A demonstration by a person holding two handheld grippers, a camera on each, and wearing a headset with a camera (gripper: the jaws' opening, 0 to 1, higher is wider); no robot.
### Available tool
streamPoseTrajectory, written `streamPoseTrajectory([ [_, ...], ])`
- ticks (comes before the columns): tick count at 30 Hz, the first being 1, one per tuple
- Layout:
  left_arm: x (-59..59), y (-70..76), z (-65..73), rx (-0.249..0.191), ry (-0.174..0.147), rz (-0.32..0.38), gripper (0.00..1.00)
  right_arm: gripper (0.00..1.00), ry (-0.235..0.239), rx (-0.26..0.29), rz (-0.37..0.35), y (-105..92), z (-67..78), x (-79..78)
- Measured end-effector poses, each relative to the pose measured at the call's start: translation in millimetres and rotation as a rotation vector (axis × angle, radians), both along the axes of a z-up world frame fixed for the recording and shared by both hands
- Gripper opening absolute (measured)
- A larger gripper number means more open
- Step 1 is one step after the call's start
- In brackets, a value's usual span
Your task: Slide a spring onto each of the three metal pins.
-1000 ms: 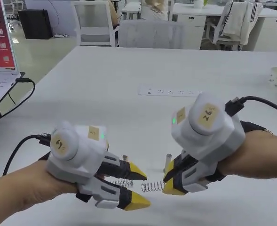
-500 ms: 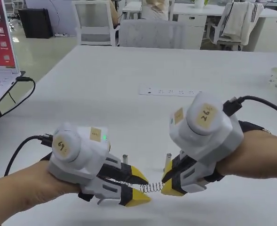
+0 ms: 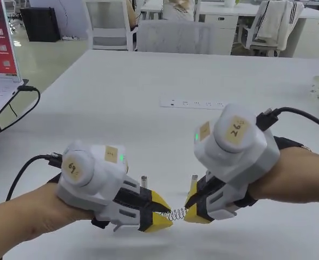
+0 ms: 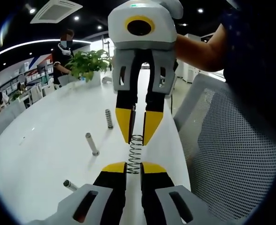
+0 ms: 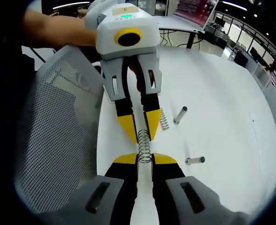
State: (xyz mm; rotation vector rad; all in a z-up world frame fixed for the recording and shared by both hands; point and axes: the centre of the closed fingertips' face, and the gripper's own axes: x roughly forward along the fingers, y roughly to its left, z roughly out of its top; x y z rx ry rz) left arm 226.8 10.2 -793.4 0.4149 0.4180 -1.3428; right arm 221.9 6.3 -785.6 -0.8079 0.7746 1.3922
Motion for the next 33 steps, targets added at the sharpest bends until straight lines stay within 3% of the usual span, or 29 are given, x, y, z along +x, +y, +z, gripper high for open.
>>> streamPoseTrajectory([
  [10, -1.5, -0.4, -0.9, 0.004, -0.008, -0.016, 0.03, 0.08, 0.004, 0.001, 0.002, 0.3, -0.4, -0.6],
  [12, -3.0, -0.7, -0.7, -0.002, 0.009, -0.014, 0.03, 0.09, 0.006, 0.001, 0.003, -0.3, -0.5, -0.9],
  [33, -4.0, -0.1, 5.9, -0.033, 0.013, -0.009, 0.02, 0.1, 0.021, 0.04, -0.014, -1.2, -4.8, -3.1],
])
